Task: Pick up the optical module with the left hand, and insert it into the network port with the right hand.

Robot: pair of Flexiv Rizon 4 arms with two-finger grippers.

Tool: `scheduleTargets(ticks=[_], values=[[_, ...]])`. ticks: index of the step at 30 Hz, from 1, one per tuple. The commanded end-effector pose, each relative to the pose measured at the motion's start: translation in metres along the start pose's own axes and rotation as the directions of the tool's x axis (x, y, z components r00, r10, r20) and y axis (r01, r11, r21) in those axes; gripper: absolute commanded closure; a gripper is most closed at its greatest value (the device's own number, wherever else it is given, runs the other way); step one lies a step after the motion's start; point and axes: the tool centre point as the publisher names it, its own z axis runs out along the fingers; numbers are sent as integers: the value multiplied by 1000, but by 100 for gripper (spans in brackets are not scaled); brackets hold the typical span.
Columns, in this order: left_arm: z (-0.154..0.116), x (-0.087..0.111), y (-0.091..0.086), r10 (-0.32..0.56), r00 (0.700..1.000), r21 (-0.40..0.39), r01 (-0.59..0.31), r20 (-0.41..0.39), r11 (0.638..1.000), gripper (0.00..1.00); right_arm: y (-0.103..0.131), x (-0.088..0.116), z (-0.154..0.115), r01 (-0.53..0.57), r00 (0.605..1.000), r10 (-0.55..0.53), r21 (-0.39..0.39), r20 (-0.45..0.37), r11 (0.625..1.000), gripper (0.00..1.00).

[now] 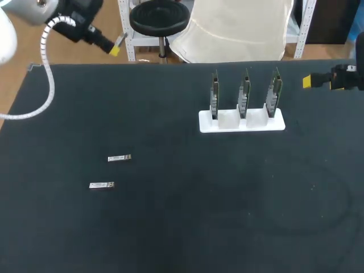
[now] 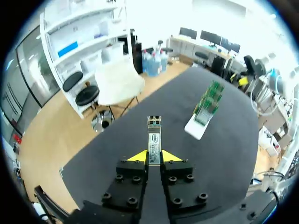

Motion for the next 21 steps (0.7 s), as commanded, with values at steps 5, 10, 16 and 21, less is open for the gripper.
scheduleTargets(ticks=[5,10,16,21], values=[[-17,-24,-45,59,822,52,-107,567,993,100,0,0,0,0,1000,0,0,0,1000,0],[-12,-37,-65,73,791,101,-169,607,980,100,0,0,0,0,1000,0,0,0,1000,0],[0,-50,-85,80,775,154,-223,627,962,100,0,0,0,0,1000,0,0,0,1000,0],[11,-60,-103,92,760,205,-286,643,936,100,0,0,0,0,1000,0,0,0,1000,0]])
